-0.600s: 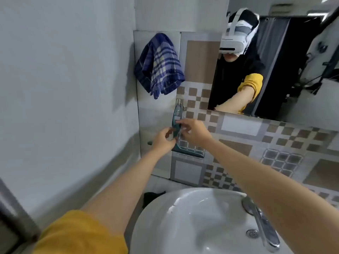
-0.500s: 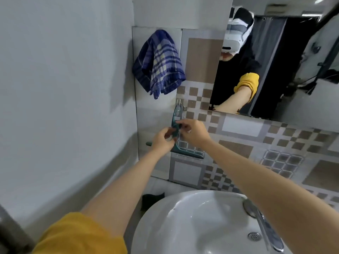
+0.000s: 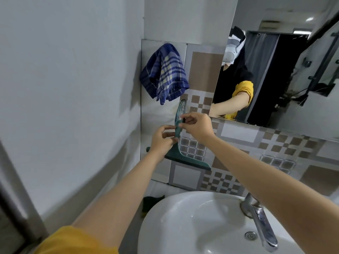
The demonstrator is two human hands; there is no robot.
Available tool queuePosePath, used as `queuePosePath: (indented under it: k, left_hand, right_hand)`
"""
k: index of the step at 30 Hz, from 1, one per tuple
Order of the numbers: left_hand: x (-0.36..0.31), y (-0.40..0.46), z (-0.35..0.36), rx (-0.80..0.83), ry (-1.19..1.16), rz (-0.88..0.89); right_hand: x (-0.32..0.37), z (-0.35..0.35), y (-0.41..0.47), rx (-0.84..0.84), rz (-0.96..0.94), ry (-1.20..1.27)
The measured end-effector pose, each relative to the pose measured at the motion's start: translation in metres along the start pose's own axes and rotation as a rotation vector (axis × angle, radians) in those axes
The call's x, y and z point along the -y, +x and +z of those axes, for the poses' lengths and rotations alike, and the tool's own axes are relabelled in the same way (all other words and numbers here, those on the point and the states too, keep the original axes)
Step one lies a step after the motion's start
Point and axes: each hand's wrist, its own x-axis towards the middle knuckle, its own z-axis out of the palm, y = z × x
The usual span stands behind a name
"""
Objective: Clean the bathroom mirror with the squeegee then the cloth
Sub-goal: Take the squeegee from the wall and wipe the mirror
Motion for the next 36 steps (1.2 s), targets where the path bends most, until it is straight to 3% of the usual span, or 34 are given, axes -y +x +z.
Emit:
queuePosePath:
  k: [6,13,16,21,27,30,33,36]
  left_hand:
    - [-0.035,-0.023,0.003,0.011,-0.017,0.106]
    - [-0.087,-0.044,0.018,0.125,0.094,0.227]
    - [-0.110,-0.051,0.029,0.237,0.162,0.269]
    - [-0.147,-0.060,0.057,0.371,0.276,0.369]
    - [-0.185,-0.062,0.098,0.464,0.417,0.563]
    - [-0.199,-0.057,0.122,0.394,0.490,0.708]
    - [-0.210,-0.044,0.136,0.207,0.641,0.921]
    - [-0.224,-0.028,0.142,0.057,0.731,1.009]
  right_hand:
    - [0.034,-0.040,-0.013,-0.038,-0.201,-0.097]
    - [0.066,-0.117,-0.031,-0.150,-0.553,-0.675]
    - [0.078,-0.151,-0.039,-0.092,-0.676,-0.862]
    - [0.089,-0.208,-0.052,0.157,-0.706,-0.831]
    - [0.095,-0.267,-0.068,0.059,-0.709,-0.884]
    - [0.096,-0.295,-0.064,0.011,-0.662,-0.920]
    - [0.098,-0.327,-0.057,-0.076,-0.638,-0.977]
    - [0.105,-0.360,-0.046,-0.210,-0.621,-0.997]
